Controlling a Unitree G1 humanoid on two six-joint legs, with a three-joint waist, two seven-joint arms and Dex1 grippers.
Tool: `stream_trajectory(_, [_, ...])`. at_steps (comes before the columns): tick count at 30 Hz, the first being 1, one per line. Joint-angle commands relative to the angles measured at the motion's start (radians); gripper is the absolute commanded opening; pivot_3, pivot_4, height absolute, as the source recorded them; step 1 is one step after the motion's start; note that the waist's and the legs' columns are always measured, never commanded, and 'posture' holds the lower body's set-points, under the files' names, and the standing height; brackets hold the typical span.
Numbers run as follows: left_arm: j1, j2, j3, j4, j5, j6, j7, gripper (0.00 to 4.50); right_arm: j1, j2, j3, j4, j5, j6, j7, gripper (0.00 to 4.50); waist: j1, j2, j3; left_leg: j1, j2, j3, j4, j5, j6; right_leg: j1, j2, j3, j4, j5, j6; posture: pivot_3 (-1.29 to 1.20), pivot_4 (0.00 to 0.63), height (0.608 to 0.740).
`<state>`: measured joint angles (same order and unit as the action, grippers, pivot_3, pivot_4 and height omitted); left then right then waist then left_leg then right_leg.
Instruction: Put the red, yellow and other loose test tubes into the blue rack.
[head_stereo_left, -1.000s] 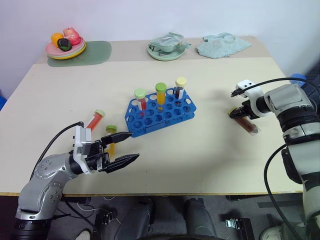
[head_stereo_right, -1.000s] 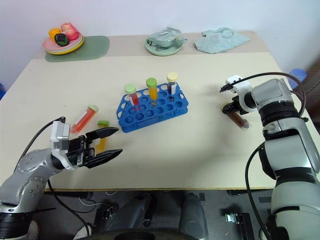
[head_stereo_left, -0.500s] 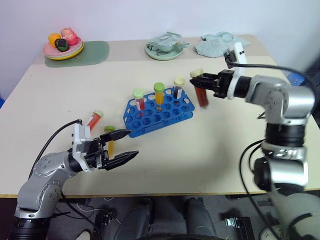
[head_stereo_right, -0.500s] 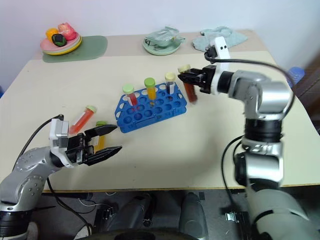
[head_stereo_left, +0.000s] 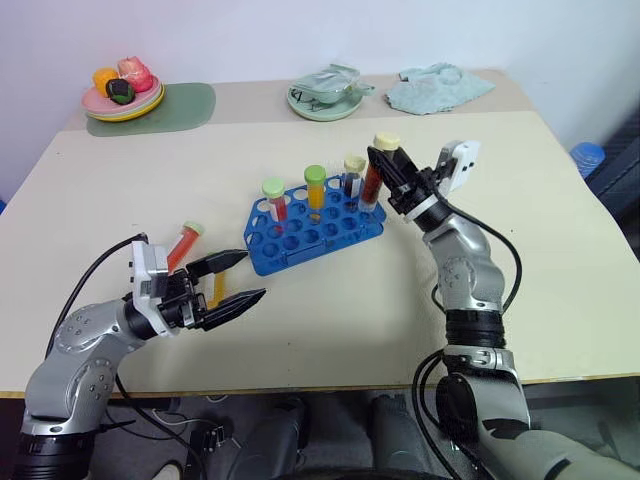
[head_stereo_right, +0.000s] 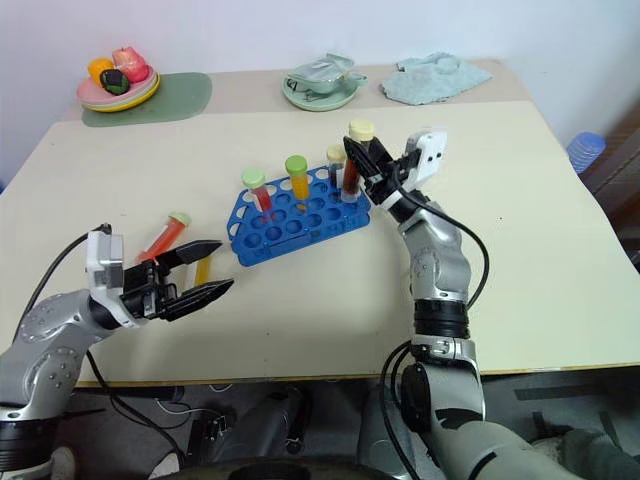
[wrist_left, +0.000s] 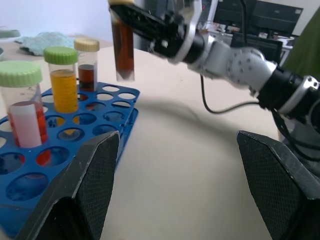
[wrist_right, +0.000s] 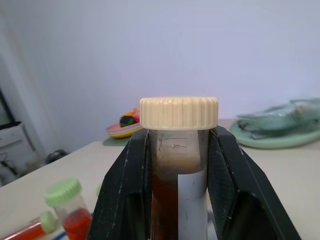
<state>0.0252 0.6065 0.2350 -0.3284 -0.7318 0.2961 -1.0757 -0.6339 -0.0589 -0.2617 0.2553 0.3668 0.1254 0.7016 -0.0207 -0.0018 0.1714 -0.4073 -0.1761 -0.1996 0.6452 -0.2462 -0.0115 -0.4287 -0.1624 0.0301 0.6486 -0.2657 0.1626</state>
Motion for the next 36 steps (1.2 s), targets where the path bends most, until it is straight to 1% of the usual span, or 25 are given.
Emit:
stream_trajectory(1, [0.002, 0.003, 0.045, -0.023, -0.025, -0.011, 0.013, 3.83, -0.009, 0.004, 0.015, 0.026, 0.014, -0.087, 0.000, 1.03, 0.000, 0.000, 0.000, 0.000, 0.000, 0.000, 0.000, 0.000, 0.000, 0.000, 0.000, 0.000, 0.000, 0.000, 0.000, 0.00, 0.150, 0.740])
stream_trajectory(8, [0.013, 0.006, 0.059, -0.047, -0.024, -0.005, 0.036, 3.83, 0.009, 0.003, 0.049, 0.159, 0.004, -0.189, 0.027, 1.03, -0.001, 0.000, 0.000, 0.001, 0.003, 0.000, 0.000, 0.000, -0.001, 0.000, 0.003, 0.002, 0.000, 0.001, -0.001, 0.00, 0.150, 0.740])
stream_trajectory(15, [0.032, 0.009, 0.061, -0.067, -0.025, -0.005, 0.054, 3.83, 0.022, -0.012, 0.079, 0.235, -0.015, -0.276, 0.047, 1.03, 0.000, 0.000, -0.001, 0.005, 0.012, 0.003, -0.001, -0.002, -0.006, 0.001, 0.013, 0.005, -0.001, 0.003, -0.005, 0.00, 0.150, 0.740])
stream_trajectory(20, [0.037, 0.002, 0.049, -0.073, -0.022, -0.008, 0.066, 3.83, 0.031, -0.023, 0.110, 0.289, -0.056, -0.373, 0.053, 1.03, 0.000, 0.000, -0.001, 0.009, 0.013, 0.006, -0.004, -0.002, -0.006, 0.002, 0.013, 0.008, -0.001, 0.003, -0.006, 0.00, 0.150, 0.740])
stream_trajectory(25, [0.038, 0.003, 0.047, -0.073, -0.024, -0.009, 0.068, 3.83, 0.027, -0.031, 0.114, 0.336, -0.052, -0.428, 0.066, 1.03, 0.001, 0.000, -0.001, 0.014, 0.013, 0.009, -0.009, -0.002, -0.006, 0.004, 0.013, 0.012, -0.001, 0.003, -0.006, 0.00, 0.150, 0.740])
stream_trajectory(26, [0.038, 0.003, 0.047, -0.074, -0.026, -0.008, 0.068, 3.83, 0.026, -0.032, 0.114, 0.341, -0.050, -0.444, 0.068, 1.44, 0.001, 0.000, -0.001, 0.015, 0.013, 0.010, -0.011, -0.002, -0.006, 0.004, 0.013, 0.012, -0.002, 0.003, -0.006, 0.00, 0.150, 0.740])
stream_trajectory(27, [0.040, 0.002, 0.048, -0.076, -0.029, -0.007, 0.069, 3.83, 0.027, -0.032, 0.111, 0.344, -0.051, -0.461, 0.062, 1.93, 0.001, 0.000, -0.001, 0.016, 0.013, 0.010, -0.013, -0.002, -0.006, 0.004, 0.013, 0.013, -0.002, 0.003, -0.006, 0.00, 0.150, 0.740])
stream_trajectory(28, [0.041, 0.000, 0.048, -0.078, -0.032, -0.005, 0.072, 3.83, 0.027, -0.032, 0.110, 0.348, -0.053, -0.479, 0.056, 2.29, 0.001, 0.000, -0.001, 0.016, 0.013, 0.010, -0.013, -0.002, -0.006, 0.003, 0.013, 0.013, -0.002, 0.003, -0.006, 0.00, 0.150, 0.740])
stream_trajectory(29, [0.043, -0.003, 0.048, -0.078, -0.035, -0.005, 0.074, 3.83, 0.027, -0.034, 0.111, 0.354, -0.066, -0.515, 0.045, 2.87, 0.001, 0.000, -0.001, 0.016, 0.014, 0.010, -0.014, -0.002, -0.006, 0.003, 0.013, 0.013, -0.002, 0.003, -0.006, 0.00, 0.150, 0.740])
stream_trajectory(32, [0.048, -0.020, 0.053, -0.074, -0.048, -0.005, 0.093, 3.83, 0.046, -0.037, 0.118, 0.347, -0.088, -0.599, 0.033, 4.34, -0.001, 0.000, -0.001, 0.016, 0.014, 0.011, -0.015, -0.002, -0.007, 0.002, 0.014, 0.013, -0.002, 0.003, -0.006, 0.00, 0.150, 0.740])
stream_trajectory(36, [0.042, -0.064, 0.065, -0.081, -0.057, 0.008, 0.188, 3.83, 0.098, -0.079, 0.161, 0.284, -0.141, -0.634, 0.039, 4.34, 0.001, 0.000, -0.001, 0.016, 0.015, 0.011, -0.015, -0.001, -0.007, 0.002, 0.014, 0.013, -0.002, 0.003, -0.006, 0.00, 0.150, 0.740])
